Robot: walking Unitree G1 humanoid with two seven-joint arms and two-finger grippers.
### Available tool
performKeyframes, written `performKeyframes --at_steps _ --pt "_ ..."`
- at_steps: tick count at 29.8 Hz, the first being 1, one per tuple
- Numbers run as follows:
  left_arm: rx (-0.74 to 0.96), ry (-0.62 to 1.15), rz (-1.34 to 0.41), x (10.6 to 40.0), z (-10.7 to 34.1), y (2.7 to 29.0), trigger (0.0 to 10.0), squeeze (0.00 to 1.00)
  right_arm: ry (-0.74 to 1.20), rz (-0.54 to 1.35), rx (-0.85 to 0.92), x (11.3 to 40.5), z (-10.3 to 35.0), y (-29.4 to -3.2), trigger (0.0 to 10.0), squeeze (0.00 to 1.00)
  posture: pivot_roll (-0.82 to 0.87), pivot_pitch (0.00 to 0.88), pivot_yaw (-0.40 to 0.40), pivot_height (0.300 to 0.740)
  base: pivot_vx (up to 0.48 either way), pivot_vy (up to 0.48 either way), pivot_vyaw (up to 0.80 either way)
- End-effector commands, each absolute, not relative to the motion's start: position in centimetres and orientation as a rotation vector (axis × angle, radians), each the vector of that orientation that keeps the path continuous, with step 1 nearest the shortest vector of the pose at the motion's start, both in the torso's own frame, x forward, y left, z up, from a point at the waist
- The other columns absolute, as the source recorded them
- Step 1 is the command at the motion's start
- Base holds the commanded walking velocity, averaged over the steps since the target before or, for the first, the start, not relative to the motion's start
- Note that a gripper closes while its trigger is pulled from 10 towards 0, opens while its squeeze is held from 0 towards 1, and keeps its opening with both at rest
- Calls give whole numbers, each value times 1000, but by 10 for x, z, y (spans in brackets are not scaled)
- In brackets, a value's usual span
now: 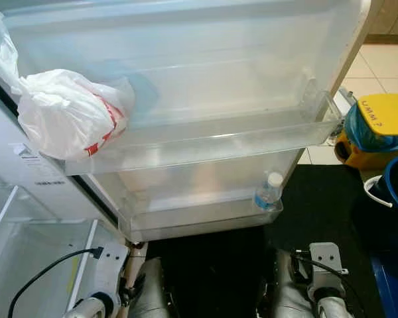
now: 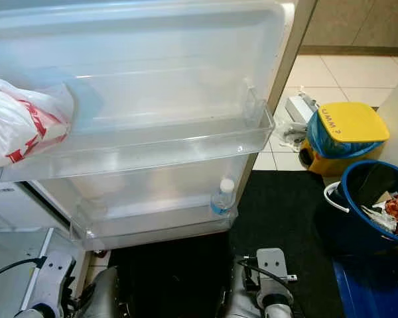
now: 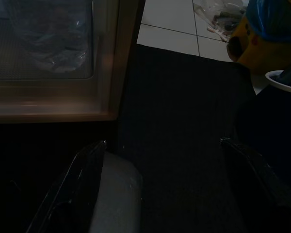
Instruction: Restocking fridge
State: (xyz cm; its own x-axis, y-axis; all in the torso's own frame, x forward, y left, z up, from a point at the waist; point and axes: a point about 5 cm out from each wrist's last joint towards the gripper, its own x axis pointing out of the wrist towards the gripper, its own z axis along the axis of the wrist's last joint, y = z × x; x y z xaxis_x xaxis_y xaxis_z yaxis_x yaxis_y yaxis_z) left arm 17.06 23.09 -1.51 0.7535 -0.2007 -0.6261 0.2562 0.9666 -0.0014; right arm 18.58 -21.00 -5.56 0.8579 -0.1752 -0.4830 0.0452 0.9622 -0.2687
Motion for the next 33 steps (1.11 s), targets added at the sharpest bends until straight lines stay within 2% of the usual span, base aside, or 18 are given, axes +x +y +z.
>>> performKeyframes --at_steps 1,11,20,33 --pt "91 703 -244 163 -22 232 10000 0 692 -109 -267 151 -77 -215 10000 0 29 173 1 549 0 0 0" --pt "101 690 -248 166 -25 234 10000 0 690 -109 -276 150 -77 -216 10000 0 25 167 1 594 0 0 0" --pt "105 684 -251 168 -26 234 10000 0 699 -113 -286 150 -78 -218 10000 0 23 161 0 603 0 0 0" --pt "108 677 -259 171 -28 234 10000 0 690 -106 -305 151 -77 -219 10000 0 20 157 0 652 0 0 0"
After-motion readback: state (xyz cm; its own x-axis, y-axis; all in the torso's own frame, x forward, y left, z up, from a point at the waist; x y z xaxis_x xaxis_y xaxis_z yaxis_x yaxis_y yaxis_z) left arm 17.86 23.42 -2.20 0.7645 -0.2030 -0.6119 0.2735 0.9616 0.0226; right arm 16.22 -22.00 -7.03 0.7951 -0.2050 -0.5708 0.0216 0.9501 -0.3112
